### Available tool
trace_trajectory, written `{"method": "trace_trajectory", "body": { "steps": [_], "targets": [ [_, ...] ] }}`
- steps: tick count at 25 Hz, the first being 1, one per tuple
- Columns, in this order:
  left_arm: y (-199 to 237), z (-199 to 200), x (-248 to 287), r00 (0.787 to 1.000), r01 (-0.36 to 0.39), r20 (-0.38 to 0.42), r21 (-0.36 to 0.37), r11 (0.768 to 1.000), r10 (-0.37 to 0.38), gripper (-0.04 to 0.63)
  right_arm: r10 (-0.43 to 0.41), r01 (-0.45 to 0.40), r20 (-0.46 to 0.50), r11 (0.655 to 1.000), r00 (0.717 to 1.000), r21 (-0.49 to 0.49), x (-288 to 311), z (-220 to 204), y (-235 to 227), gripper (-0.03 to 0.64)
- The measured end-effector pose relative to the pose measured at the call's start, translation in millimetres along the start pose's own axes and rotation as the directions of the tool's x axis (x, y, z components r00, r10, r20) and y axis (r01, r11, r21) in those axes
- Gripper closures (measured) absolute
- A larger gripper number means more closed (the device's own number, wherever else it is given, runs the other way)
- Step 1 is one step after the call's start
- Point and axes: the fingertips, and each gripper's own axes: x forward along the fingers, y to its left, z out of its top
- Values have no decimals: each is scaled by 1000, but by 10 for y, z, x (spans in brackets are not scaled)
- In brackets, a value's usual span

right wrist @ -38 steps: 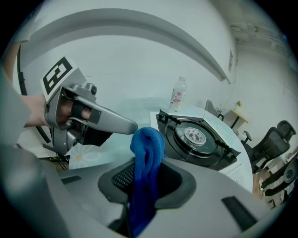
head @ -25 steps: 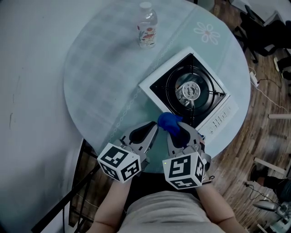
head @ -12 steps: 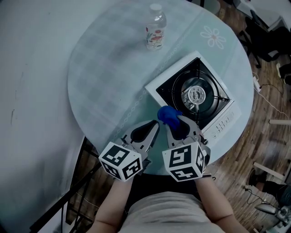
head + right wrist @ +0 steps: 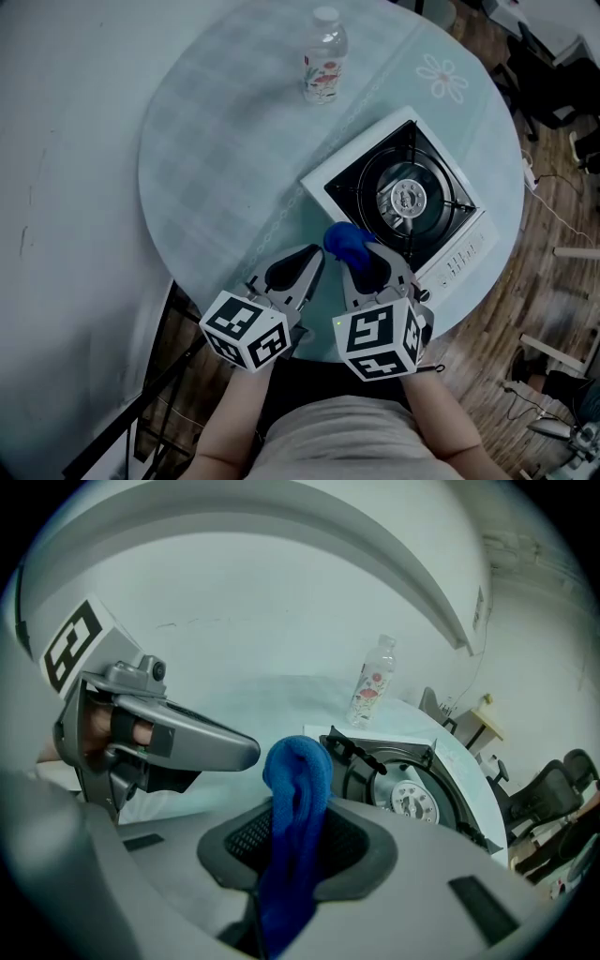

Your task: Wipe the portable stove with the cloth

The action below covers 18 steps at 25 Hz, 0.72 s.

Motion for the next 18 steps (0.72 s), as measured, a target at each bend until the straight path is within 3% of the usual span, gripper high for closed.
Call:
{"method": "trace_trajectory", "body": {
  "steps": [18],
  "targets": [
    [115,66,-12,1000,-10,2,-9,1000,10,557,7,-6,9,999,1000,-52,218,266,82,522]
  ]
}}
